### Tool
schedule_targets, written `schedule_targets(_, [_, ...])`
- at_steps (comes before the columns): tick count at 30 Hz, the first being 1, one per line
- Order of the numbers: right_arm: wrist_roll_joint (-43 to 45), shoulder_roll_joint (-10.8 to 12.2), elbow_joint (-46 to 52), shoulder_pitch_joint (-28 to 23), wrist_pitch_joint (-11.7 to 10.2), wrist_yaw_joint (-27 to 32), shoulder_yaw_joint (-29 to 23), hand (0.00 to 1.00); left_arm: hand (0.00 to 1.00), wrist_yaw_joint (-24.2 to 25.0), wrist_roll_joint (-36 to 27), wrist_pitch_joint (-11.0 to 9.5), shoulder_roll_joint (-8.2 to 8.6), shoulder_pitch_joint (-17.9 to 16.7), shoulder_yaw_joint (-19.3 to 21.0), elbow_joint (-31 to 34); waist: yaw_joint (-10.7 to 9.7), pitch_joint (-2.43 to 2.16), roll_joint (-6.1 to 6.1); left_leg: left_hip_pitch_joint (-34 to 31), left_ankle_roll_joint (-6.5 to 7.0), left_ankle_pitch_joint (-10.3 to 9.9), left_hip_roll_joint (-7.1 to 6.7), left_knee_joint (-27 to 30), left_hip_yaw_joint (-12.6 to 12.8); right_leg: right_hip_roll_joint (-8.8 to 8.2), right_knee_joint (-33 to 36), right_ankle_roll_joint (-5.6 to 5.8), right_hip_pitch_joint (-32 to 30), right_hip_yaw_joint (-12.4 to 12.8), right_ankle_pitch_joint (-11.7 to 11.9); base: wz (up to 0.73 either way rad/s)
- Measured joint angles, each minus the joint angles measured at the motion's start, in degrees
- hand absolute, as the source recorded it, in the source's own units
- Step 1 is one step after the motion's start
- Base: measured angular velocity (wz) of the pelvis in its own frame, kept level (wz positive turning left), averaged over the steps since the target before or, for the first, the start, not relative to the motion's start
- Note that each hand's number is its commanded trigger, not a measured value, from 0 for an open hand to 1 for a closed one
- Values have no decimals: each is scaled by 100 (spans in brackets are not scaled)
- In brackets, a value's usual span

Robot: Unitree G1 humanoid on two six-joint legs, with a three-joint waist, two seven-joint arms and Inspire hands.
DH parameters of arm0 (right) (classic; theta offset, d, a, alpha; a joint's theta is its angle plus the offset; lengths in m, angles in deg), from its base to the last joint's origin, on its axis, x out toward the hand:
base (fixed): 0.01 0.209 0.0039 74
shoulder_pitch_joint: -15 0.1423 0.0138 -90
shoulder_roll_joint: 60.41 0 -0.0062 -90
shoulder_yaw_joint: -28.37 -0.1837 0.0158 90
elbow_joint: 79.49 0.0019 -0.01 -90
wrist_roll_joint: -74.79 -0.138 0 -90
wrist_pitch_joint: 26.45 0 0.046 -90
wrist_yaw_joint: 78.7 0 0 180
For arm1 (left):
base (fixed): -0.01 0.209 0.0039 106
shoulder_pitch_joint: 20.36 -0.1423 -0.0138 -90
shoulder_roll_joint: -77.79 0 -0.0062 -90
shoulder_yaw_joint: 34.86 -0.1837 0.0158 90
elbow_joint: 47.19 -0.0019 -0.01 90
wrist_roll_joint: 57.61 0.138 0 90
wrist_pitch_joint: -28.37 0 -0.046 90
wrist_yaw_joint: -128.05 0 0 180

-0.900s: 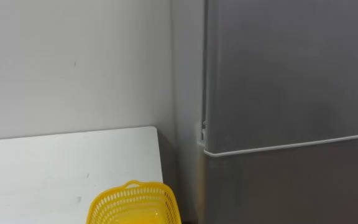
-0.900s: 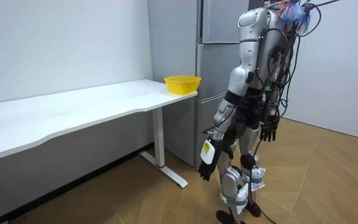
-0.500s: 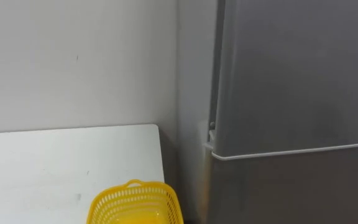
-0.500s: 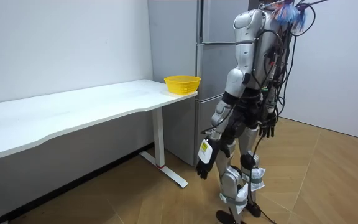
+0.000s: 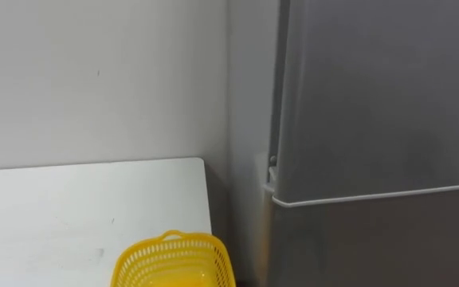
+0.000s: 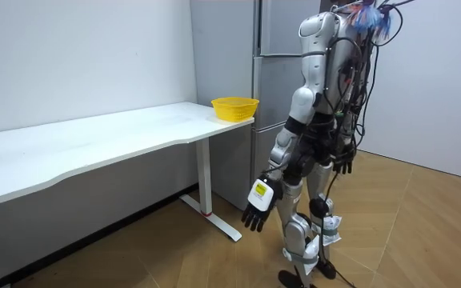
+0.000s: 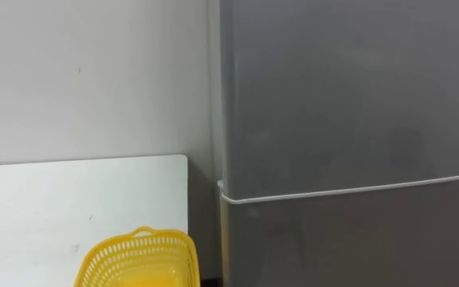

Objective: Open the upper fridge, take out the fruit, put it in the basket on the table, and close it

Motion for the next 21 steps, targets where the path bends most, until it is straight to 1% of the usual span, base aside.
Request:
schedule_targets(1, [0,2,-18,0,2,-1,1,0,0,-63,-139,-7,7,-5,47,-1,5,2,0,12,0,0,-1,-4,0,-1,0,0,9,1,0,0])
schedule_targets(3, [-4,3,-38,10,35,-4,-5,0,0,-322,-742,-55,48,-39,224,-18,15,4,6,68,0,0,-6,-22,0,-5,0,4,54,-8,-2,0])
schedule_targets(4, [-15,3,-42,14,56,-6,-5,0,0,-382,-909,-65,54,-42,260,-22,13,4,6,77,0,0,-6,-25,0,-5,-4,4,65,-9,-2,0])
schedule_targets(6, [-39,3,-39,12,118,-13,-8,0,0,-593,-1586,-103,67,-19,478,-24,19,6,1,79,1,0,-14,-22,-33,-10,2,6,73,-34,-3,5])
schedule_targets(7, [-66,2,-44,8,122,-13,-6,0,0,-665,-1761,-117,67,-10,516,-29,29,5,2,79,1,0,-15,-22,-38,-11,2,7,73,-38,-3,3])
schedule_targets(9, [-193,16,-35,-92,119,-13,-6,0,0,-966,-2357,-187,94,14,815,2,125,3,5,106,7,4,-15,-39,-37,-12,13,7,80,-32,-4,0])
schedule_targets(10, [-192,24,-35,-99,121,-13,-6,0,0,-1059,-2499,-220,95,15,879,7,151,3,5,119,8,5,-16,-48,-37,-12,15,7,90,-32,-4,0])
schedule_targets(12, [-185,27,-25,-154,124,-13,-10,0,0,-1444,-2936,-277,97,-3,1151,129,186,-4,17,175,12,9,-23,-77,-39,-18,16,11,133,-33,-6,0])
schedule_targets(13, [-185,27,-20,-159,122,-14,-10,0,0,-1548,-3010,-288,97,-18,1232,194,205,-3,18,172,12,9,-23,-78,-40,-18,18,11,128,-31,-6,0])
schedule_targets(15, [-201,24,-20,-154,119,-31,-132,0,0,-2000,-3392,-451,80,3,1566,420,257,-5,21,161,14,10,-29,-88,-67,-22,24,12,121,-49,-5,2])
schedule_targets(16, [-230,20,-18,-154,115,-31,-180,0,0,-2124,-3507,-493,81,-3,1610,539,272,-6,22,156,14,10,-30,-99,-74,-23,23,13,121,-58,-5,5])
schedule_targets(17, [-329,4,-14,-155,105,-22,-224,0,0,-2395,-3782,-600,80,-37,1626,835,298,-12,33,150,15,10,-33,-140,-79,-23,22,14,121,-63,-4,4])
schedule_targets(18, [-411,-17,-9,-141,92,10,-225,0,0,-2640,-4044,-759,74,-47,1628,1052,310,-17,41,144,21,16,-37,-162,-87,-25,21,16,122,-79,-2,3])
schedule_targets(19, [-418,-27,-8,-139,75,22,-227,0,0,-2753,-4134,-812,73,-50,1629,1141,311,-23,51,145,23,21,-40,-169,-88,-27,20,19,122,-94,0,0])
schedule_targets(20, [-420,-40,46,-139,36,44,-229,0,0,-2992,-4297,-921,73,-60,1627,1356,313,-35,69,144,23,25,-43,-179,-88,-30,18,20,117,-103,1,0])
schedule_targets(21, [-437,-40,75,-139,-19,64,-220,0,0,-3235,-4406,-1000,75,-87,1615,1646,314,-68,113,160,23,26,-43,-176,-87,-29,13,22,103,-99,4,0])
